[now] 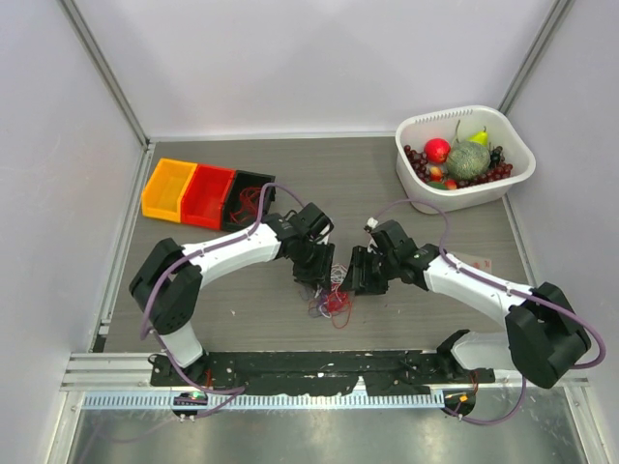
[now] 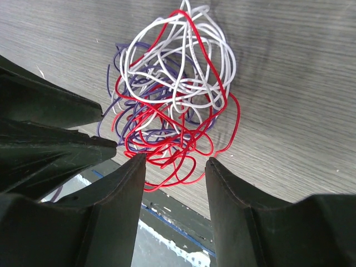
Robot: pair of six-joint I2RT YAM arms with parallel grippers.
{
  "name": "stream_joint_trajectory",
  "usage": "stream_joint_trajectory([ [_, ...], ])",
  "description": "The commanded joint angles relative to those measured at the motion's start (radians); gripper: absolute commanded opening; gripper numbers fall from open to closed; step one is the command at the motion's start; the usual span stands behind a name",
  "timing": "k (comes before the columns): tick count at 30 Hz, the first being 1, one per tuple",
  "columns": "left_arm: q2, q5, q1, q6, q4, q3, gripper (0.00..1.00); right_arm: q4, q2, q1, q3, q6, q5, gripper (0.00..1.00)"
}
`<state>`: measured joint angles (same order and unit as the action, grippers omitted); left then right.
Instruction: Untangle the cables
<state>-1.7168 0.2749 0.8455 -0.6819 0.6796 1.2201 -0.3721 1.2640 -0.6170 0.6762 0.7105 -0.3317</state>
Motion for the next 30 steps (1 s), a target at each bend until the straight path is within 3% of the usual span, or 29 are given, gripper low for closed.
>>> stream_joint_trajectory([
  [1, 0.062, -0.031, 0.009, -0.025, 0.020, -0.002, 0.46, 0.039, 0.018, -0.026, 0.033, -0.002, -0.021, 0.53],
  [5, 0.129, -0.088, 0.012, -0.034, 0.027, 0.001, 0.61, 0.050, 0.023, -0.047, 0.025, 0.007, -0.017, 0.53],
  [9, 0.161, -0.108, 0.012, -0.041, 0.025, -0.022, 0.64, 0.062, 0.035, -0.062, 0.025, 0.017, -0.013, 0.53],
  [17, 0.063, -0.066, 0.012, -0.024, 0.001, -0.007, 0.38, 0.064, 0.057, -0.069, 0.033, 0.012, -0.006, 0.53],
  [30, 0.003, -0.011, 0.018, -0.015, -0.002, 0.021, 0.22, 0.071, 0.075, -0.072, 0.045, 0.012, -0.009, 0.53],
])
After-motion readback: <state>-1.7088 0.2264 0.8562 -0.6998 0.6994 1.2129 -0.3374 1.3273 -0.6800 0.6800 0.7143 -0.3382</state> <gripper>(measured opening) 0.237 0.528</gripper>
